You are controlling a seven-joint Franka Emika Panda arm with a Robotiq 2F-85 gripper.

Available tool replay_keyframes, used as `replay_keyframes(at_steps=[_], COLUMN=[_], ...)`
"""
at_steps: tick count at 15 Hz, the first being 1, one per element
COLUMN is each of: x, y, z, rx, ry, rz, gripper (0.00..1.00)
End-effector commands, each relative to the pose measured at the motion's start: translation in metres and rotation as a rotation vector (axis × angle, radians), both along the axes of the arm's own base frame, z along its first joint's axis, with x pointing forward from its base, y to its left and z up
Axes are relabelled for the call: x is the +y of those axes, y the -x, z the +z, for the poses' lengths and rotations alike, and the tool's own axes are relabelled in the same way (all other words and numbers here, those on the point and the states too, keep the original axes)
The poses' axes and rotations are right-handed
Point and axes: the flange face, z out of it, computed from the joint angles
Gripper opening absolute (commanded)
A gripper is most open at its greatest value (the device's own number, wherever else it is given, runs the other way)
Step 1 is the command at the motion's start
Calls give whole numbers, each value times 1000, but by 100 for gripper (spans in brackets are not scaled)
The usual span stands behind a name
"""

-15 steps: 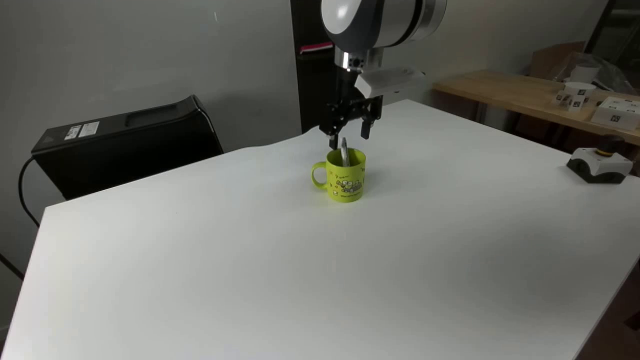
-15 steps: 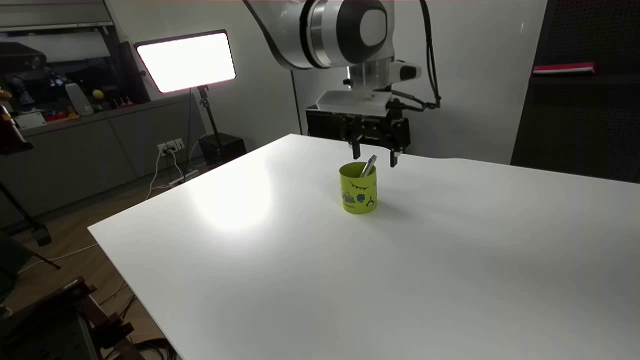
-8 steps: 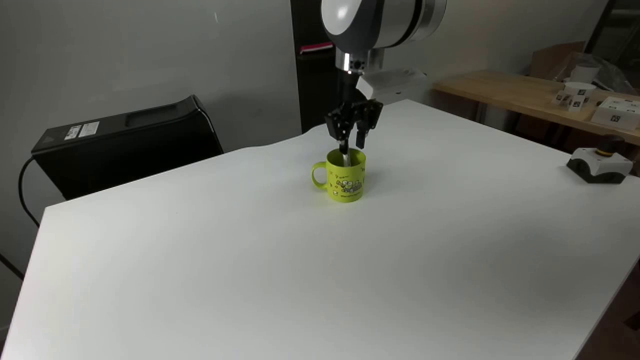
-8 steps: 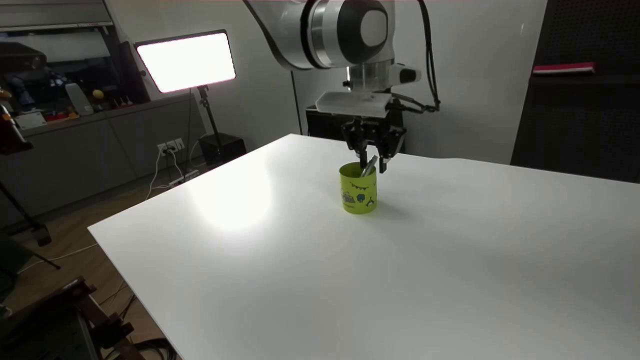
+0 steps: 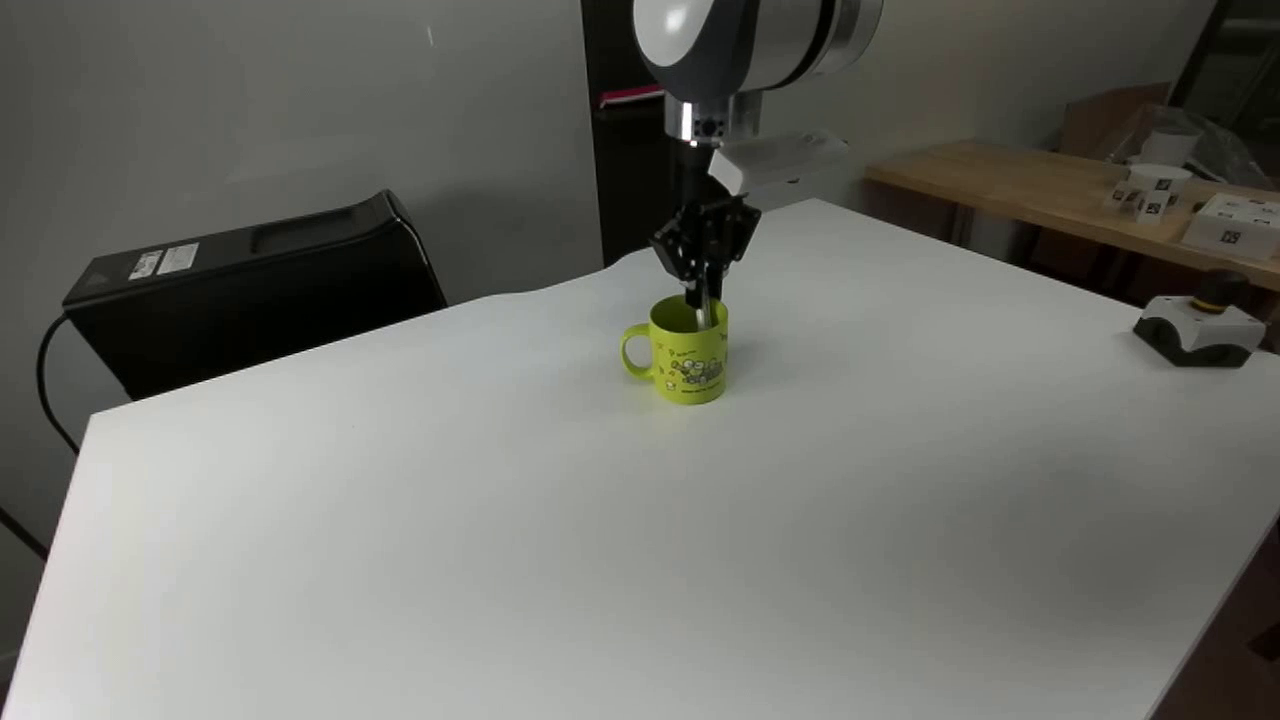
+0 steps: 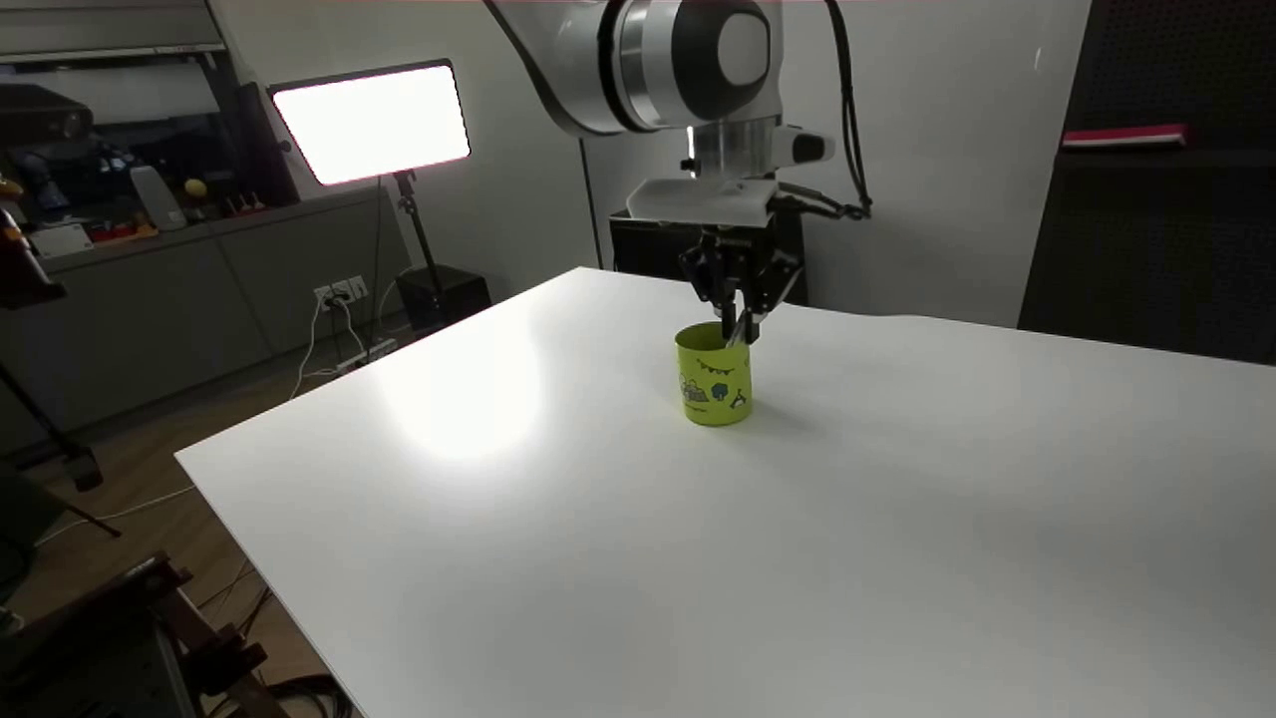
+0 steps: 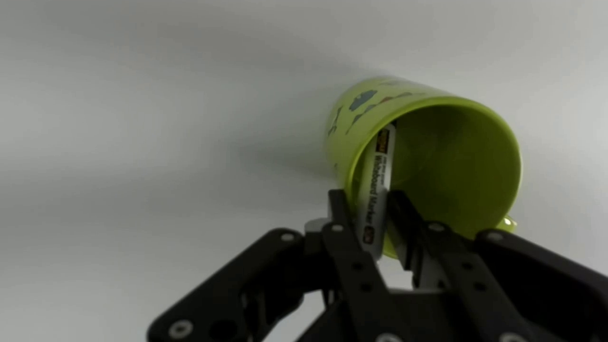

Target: Remove the blue marker from the yellow mug

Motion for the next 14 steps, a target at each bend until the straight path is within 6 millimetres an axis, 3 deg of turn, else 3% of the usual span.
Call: replay_keyframes(at_steps=[1, 10, 14], x=[4, 9, 8], y=[-8, -26, -30], z=[4, 53, 66], rx=[12, -77, -97], ry=[44, 68, 56], rz=[-2, 29, 27], gripper=[6, 4, 4])
